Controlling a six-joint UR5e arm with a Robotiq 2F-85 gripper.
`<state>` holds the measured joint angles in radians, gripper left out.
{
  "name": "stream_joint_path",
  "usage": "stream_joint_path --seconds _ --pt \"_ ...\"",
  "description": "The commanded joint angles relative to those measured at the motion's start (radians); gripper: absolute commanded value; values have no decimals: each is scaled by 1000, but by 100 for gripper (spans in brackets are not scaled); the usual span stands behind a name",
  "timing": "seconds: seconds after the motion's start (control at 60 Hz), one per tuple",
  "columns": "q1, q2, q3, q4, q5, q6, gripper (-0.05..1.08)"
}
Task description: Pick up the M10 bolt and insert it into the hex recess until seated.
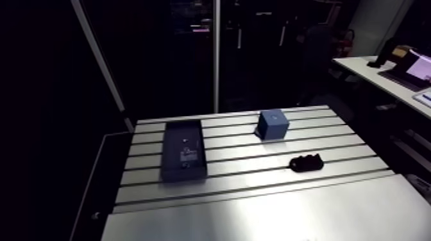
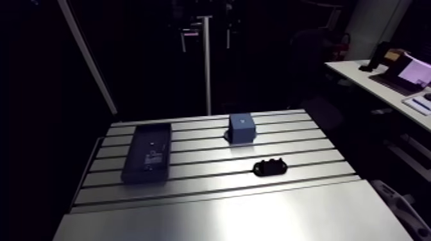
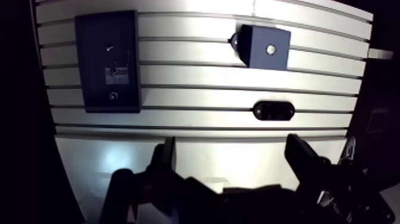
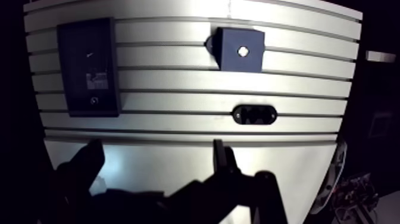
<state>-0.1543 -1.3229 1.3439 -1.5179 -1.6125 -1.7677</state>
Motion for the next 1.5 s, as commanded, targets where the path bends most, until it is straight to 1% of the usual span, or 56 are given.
stream_joint_path --seconds 0.017,0.033,0.05,0.1,0.233,0.3,0.35,0.417,0.633,0.767,0.883,1.383,1.5 --pt "21 -40 61 -80 -2 15 1" --pt "21 -40 61 -80 -2 15 1" --pt "21 -45 72 -103 -3 14 1" --pt "22 -56 87 -126 -1 14 1" --pt "28 -66 99 -123 0 6 1" --pt "38 -67 99 -110 -1 4 1" --pt "49 -69 99 -78 2 4 1" --pt "59 -79 102 -53 1 4 1" --pt "59 -113 102 -4 3 10 1" --pt "58 -131 105 2 4 14 1" --pt "50 -135 105 7 4 14 1" --pt "51 -134 111 11 10 10 1" --pt "52 -129 113 9 16 8 1"
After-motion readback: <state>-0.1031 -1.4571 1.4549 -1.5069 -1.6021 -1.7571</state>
